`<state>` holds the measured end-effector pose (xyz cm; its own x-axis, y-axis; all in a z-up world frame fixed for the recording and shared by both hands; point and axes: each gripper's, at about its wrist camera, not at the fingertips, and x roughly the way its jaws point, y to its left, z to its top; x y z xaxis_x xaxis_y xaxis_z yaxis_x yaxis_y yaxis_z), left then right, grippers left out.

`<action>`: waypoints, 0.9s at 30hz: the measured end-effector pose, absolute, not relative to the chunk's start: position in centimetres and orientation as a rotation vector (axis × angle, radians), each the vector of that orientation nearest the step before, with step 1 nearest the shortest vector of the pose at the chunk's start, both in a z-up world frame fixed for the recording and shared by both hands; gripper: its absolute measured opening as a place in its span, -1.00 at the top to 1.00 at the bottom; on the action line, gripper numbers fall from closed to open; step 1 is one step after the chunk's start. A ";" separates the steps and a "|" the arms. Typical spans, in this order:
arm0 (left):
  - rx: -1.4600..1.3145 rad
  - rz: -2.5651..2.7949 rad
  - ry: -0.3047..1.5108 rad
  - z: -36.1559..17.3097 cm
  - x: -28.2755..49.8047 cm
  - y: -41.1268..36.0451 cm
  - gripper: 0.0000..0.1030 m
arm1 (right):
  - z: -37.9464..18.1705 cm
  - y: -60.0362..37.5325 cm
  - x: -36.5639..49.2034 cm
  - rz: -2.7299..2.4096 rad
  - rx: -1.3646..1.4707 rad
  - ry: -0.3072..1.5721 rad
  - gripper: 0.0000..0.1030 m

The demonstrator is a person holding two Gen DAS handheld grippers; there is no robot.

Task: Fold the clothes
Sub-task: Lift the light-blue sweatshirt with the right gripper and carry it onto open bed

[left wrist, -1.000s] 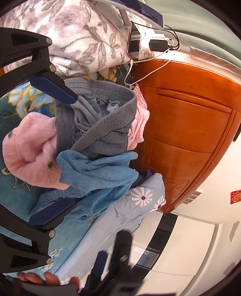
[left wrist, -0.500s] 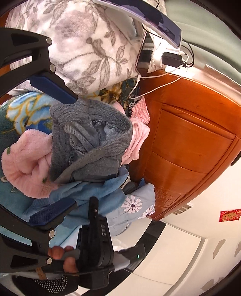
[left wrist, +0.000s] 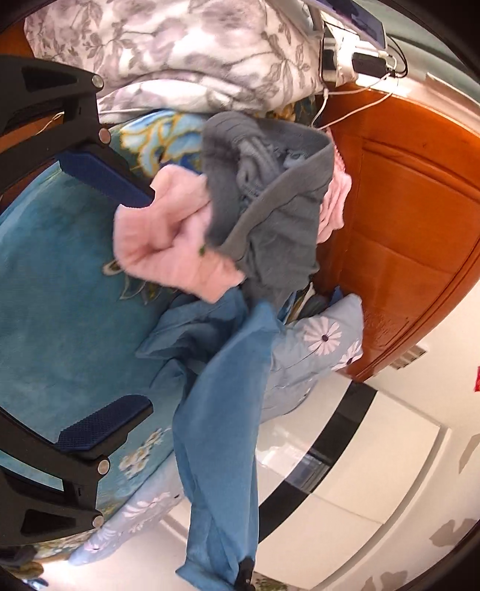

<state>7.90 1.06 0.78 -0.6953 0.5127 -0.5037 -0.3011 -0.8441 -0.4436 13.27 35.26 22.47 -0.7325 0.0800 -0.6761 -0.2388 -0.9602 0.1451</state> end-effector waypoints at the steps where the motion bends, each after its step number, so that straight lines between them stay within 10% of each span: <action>1: -0.885 2.475 -0.434 1.2 8.7 2.0 -1.00 | 23.3 36.6 15.6 2.734 -1.029 0.334 0.81; 17: -0.789 2.065 -0.057 7.4 21.7 23.6 -1.00 | 28.7 53.7 49.0 2.372 -0.634 0.534 0.81; 27: -0.748 2.095 0.028 7.6 21.1 23.3 -1.00 | 33.5 49.9 40.9 2.451 -0.719 0.289 0.79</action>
